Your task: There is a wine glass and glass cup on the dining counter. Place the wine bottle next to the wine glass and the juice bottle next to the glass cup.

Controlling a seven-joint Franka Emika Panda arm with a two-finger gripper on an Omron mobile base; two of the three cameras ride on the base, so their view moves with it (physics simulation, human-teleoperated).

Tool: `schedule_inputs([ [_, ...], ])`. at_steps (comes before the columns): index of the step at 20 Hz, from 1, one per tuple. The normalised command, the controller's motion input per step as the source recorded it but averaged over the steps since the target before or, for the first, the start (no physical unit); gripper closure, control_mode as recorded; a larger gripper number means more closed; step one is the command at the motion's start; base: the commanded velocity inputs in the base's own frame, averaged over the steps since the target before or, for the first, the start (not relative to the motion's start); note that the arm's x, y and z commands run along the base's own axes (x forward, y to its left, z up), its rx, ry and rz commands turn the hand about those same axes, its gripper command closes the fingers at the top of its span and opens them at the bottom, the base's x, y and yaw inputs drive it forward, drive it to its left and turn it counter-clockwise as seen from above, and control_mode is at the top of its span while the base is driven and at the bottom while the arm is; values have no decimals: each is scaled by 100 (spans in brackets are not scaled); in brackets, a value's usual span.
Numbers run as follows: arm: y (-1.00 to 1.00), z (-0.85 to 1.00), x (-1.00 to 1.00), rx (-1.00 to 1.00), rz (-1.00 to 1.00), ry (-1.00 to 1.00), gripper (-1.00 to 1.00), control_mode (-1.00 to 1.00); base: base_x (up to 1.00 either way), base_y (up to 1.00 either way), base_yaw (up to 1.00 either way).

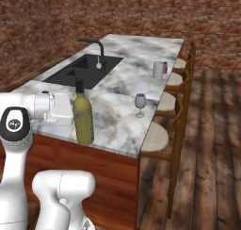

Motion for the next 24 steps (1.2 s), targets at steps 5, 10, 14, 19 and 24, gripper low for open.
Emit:
schedule_inputs([
  [5, -10, -18, 48, -4, 9, 5, 100, -100, 0, 0, 0],
  [10, -27, -50, 96, -2, 1, 1, 100, -100, 0, 0, 0],
  [14, -37, -61, 80, 0, 2, 0, 100, -100, 0, 0, 0],
  [19, -9, -20, 89, 0, 0, 0, 100, -100, 0, 0, 0],
  [24, -1, -18, 74, 0, 0, 0, 100, -100, 0, 0, 0],
])
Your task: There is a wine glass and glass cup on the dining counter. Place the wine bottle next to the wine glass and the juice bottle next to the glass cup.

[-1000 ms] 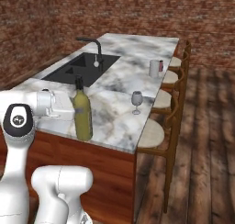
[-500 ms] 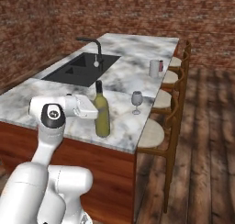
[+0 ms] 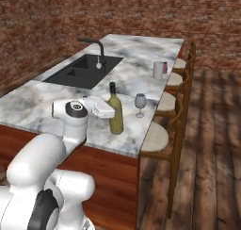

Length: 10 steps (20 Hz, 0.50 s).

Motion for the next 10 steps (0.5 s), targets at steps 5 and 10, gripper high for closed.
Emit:
schedule_inputs([
  [5, 0, -27, 52, 5, 0, 2, 100, -100, 0, 0, 0],
  [10, -1, -29, 37, 3, 0, 1, 100, -100, 0, 0, 0],
])
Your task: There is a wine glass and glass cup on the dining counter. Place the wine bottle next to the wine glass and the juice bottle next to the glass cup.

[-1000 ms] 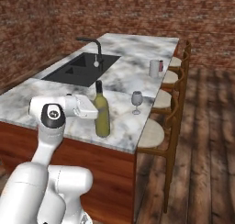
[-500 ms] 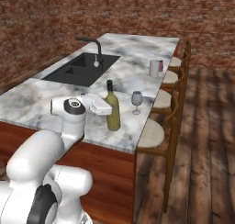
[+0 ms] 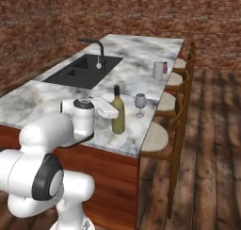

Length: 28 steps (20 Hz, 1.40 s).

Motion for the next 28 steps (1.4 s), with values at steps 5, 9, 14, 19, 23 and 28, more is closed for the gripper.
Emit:
schedule_inputs([
  [5, -6, -24, 18, 0, 0, 0, 100, -100, 0, 0, 0],
  [9, -16, -10, 18, 0, 0, 0, 100, -100, 0, 0, 0],
  [14, -11, -10, 25, 0, 0, 0, 100, -100, 0, 0, 0],
  [19, -2, -11, 16, 0, 0, 0, 100, -100, 0, 0, 0],
  [23, 0, -17, 14, 0, 0, 0, 100, -100, 0, 0, 0],
  [28, 0, -9, 15, 0, 0, 0, 100, -100, 0, 0, 0],
])
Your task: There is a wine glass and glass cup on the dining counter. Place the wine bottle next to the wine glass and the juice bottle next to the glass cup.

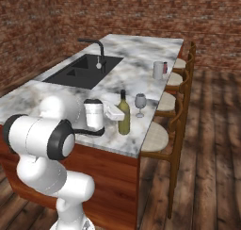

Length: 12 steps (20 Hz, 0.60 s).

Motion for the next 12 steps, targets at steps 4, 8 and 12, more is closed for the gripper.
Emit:
schedule_inputs([
  [4, 0, -8, 1, 0, 0, 0, 100, -100, 0, 0, 0],
  [8, 0, -16, 0, 0, 0, 0, 100, -100, 0, 0, 0],
  [12, 0, -11, 0, 0, 0, 0, 100, -100, 0, 0, 0],
])
